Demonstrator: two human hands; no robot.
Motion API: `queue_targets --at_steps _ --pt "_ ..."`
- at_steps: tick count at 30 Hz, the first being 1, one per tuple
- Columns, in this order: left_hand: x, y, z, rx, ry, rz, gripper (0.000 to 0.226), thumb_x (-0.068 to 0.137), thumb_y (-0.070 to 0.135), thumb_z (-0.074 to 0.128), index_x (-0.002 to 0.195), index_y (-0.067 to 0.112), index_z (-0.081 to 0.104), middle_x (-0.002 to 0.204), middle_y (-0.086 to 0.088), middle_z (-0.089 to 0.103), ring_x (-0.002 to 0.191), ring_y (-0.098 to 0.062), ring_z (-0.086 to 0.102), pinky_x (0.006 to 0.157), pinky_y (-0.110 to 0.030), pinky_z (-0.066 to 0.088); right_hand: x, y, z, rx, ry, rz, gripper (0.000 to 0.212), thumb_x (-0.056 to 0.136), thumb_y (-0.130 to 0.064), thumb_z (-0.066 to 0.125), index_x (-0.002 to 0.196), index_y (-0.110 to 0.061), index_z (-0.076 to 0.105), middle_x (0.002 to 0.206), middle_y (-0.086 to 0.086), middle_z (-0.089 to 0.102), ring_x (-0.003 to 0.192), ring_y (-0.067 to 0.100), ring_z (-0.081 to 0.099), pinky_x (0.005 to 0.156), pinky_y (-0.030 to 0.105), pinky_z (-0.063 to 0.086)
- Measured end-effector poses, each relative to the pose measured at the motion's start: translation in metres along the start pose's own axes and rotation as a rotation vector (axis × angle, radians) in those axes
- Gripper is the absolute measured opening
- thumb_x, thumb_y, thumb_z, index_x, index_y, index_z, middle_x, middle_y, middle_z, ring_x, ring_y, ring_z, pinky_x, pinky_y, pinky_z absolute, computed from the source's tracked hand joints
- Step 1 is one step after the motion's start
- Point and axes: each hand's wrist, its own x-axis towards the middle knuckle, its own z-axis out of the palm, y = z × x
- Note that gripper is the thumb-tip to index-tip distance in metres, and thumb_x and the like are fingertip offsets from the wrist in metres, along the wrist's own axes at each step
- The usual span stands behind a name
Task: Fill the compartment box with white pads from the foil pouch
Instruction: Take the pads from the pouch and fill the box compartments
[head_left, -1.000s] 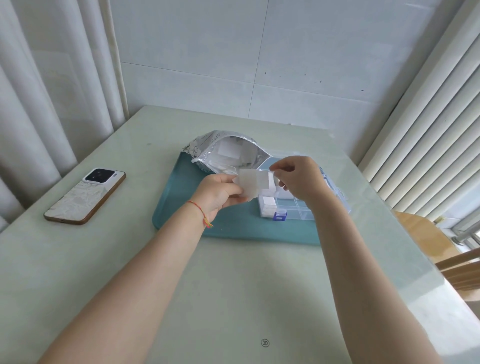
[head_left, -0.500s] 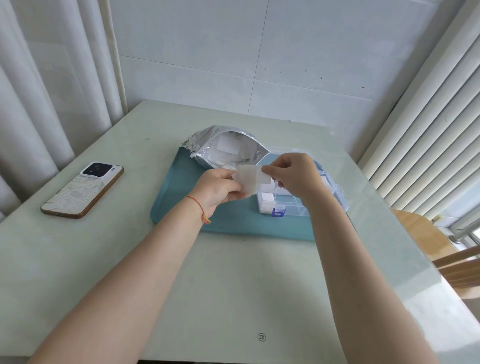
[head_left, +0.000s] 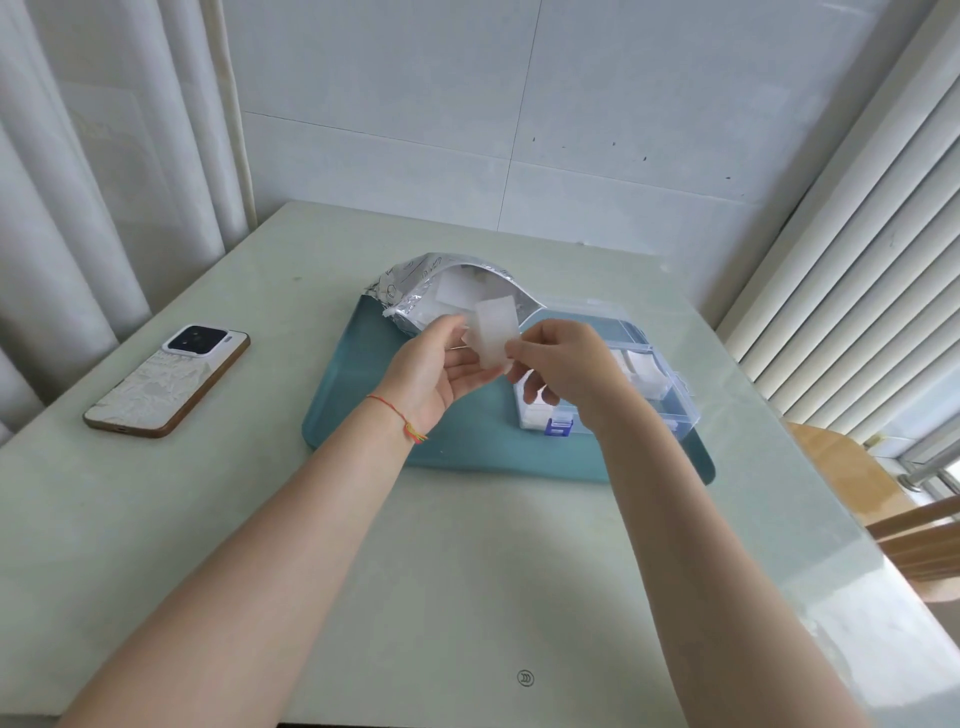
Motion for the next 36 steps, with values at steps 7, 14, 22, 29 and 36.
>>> queue_targets --at_steps 7,14,22,29,36 --pt "-0.002 -0.007 0.0 0.133 -0.061 0.1 0.01 0.094 0.003 0.058 0.096 -0.002 0.067 0.088 -0.015 0.073 0.075 -0.023 0.071 0.076 -0.029 0.061 -0.002 -0.001 0.0 -0.265 0.037 -0.03 0.019 0.087 -0.027 0.065 0.076 -0.011 0.062 0.059 -0.002 0.064 0.044 0.013 0.047 0.052 0.023 0.04" --pt "-0.004 -0.004 0.0 0.355 0.044 0.092 0.001 0.088 0.016 0.069 0.088 0.016 0.068 0.075 -0.004 0.068 0.063 -0.015 0.063 0.05 -0.019 0.047 -0.001 -0.004 -0.008 -0.339 0.051 -0.108 0.021 0.095 -0.026 0.056 0.08 -0.014 0.065 0.055 -0.011 0.062 0.042 0.004 0.051 0.042 0.015 0.039" --pt "-0.01 -0.001 0.005 0.315 -0.229 -0.006 0.022 0.1 0.025 0.048 0.099 0.019 0.068 0.085 0.002 0.065 0.074 -0.009 0.06 0.065 -0.025 0.049 -0.006 -0.006 0.007 -0.391 -0.016 -0.253 0.013 0.089 -0.027 0.065 0.077 -0.025 0.062 0.061 -0.013 0.054 0.052 0.0 0.047 0.05 0.013 0.032" --pt "-0.011 0.001 0.005 0.234 -0.205 -0.087 0.019 0.096 0.006 0.044 0.105 0.015 0.058 0.07 0.001 0.054 0.057 -0.013 0.057 0.058 -0.027 0.056 -0.008 -0.009 -0.001 -0.32 -0.084 -0.438 0.038 0.081 -0.023 0.073 0.116 -0.031 0.061 0.114 -0.007 0.05 0.099 -0.001 0.051 0.083 0.008 0.037" --pt "-0.009 0.005 -0.004 0.379 -0.301 -0.009 0.041 0.089 -0.002 0.055 0.114 0.029 0.061 0.092 0.009 0.06 0.059 -0.012 0.048 0.044 -0.02 0.035 -0.004 -0.025 -0.003 -0.216 -0.089 -0.467 0.03 0.089 -0.01 0.057 0.101 -0.032 0.073 0.111 -0.008 0.06 0.102 0.002 0.056 0.075 0.004 0.038"
